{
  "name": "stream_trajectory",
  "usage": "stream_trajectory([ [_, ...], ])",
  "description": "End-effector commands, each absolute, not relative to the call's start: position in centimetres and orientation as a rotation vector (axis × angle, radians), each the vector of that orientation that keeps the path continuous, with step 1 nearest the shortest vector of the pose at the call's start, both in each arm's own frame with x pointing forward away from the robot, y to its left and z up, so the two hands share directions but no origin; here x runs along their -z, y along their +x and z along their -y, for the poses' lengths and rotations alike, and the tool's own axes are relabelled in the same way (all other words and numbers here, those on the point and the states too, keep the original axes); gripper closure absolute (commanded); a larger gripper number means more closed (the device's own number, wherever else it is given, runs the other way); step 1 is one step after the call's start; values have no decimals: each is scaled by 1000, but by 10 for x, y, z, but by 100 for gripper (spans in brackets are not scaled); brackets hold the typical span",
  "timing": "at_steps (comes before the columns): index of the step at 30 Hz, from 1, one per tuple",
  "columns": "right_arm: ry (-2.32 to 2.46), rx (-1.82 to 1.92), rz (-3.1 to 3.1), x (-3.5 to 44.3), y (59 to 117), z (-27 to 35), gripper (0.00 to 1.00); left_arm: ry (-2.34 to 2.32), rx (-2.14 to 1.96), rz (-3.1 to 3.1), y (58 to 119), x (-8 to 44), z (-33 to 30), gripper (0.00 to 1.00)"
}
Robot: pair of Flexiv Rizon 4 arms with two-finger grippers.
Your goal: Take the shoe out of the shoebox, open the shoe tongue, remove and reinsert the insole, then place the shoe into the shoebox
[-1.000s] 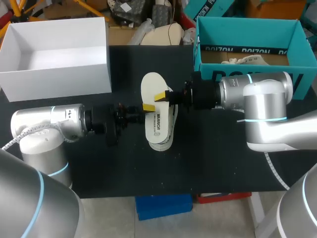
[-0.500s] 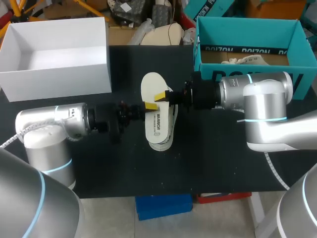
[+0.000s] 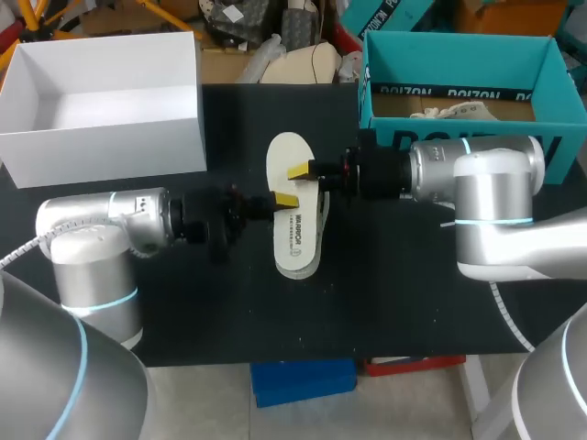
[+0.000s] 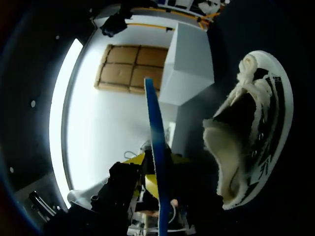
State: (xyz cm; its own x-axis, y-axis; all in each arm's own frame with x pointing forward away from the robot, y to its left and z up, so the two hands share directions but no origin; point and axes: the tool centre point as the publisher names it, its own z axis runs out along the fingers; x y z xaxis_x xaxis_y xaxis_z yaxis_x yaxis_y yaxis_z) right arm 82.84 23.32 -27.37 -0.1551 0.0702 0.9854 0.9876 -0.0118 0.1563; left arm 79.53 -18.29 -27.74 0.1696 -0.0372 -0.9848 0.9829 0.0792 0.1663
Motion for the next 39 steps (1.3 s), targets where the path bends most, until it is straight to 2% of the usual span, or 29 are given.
stream_trajectory([
  [1,-1207,1321,1408,271,821,-226,0,1260,1098,-1129,799,272,181,100],
  [24,-1471,1238,1662,245,749,-134,0,1656,1225,-1544,745,281,179,100],
  [39,-1471,1238,1662,245,749,-134,0,1719,1235,-1555,739,283,179,100],
])
